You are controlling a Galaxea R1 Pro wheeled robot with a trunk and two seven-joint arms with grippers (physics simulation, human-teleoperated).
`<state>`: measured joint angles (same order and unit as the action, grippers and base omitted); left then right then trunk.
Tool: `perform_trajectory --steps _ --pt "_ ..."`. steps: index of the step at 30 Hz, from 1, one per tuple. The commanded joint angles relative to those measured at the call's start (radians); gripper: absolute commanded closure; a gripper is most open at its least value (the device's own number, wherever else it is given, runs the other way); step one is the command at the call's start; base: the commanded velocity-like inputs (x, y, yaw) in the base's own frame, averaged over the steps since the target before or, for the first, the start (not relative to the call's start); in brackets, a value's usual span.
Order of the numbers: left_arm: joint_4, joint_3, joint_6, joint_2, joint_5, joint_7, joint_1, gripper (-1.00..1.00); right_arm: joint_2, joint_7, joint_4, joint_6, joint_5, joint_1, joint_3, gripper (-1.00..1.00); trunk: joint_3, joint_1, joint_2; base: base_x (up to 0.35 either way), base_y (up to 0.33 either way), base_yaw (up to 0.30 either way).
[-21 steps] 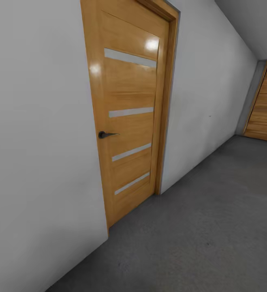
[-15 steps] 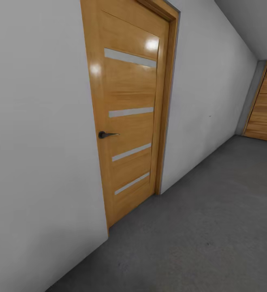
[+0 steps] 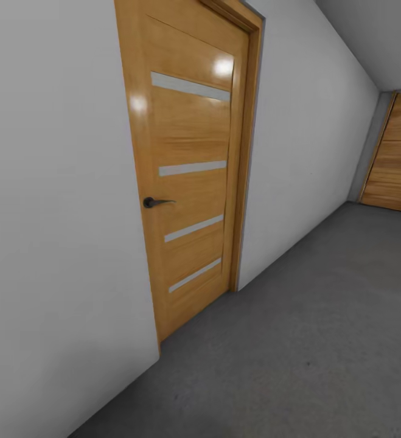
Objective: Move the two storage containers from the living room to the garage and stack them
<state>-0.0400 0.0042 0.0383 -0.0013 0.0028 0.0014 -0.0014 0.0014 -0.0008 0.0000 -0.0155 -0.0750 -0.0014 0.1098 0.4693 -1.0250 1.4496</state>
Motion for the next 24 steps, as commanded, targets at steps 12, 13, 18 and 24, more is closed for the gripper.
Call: perform_trajectory --steps 12,13,18,24 --pt "0.0 0.001 0.003 0.0 0.0 0.0 0.0 -1.0 0.0 -0.001 0.0 -0.001 -0.022 0.0 0.076 -1.0 0.001 0.0 0.0 0.0 0.0 -0.268" --pt "0.0 0.0 0.003 0.0 0.0 0.0 0.0 -1.0 0.0 -0.001 0.0 -0.001 -0.022 0.0 0.082 -1.0 0.001 0.0 0.0 0.0 0.0 -0.281" --pt "0.0 0.0 0.003 0.002 0.0 0.0 0.0 -1.0 0.0 0.0 0.0 -0.001 -0.022 0.0 0.354 -1.0 0.001 0.0 0.0 0.0 0.0 -0.282" --pt "0.0 0.0 0.003 0.003 0.002 0.001 0.0 -1.0 0.0 0.0 0.0 -0.001 -0.022 0.0 0.354 -1.0 0.001 0.0 0.0 0.0 0.0 -0.282"
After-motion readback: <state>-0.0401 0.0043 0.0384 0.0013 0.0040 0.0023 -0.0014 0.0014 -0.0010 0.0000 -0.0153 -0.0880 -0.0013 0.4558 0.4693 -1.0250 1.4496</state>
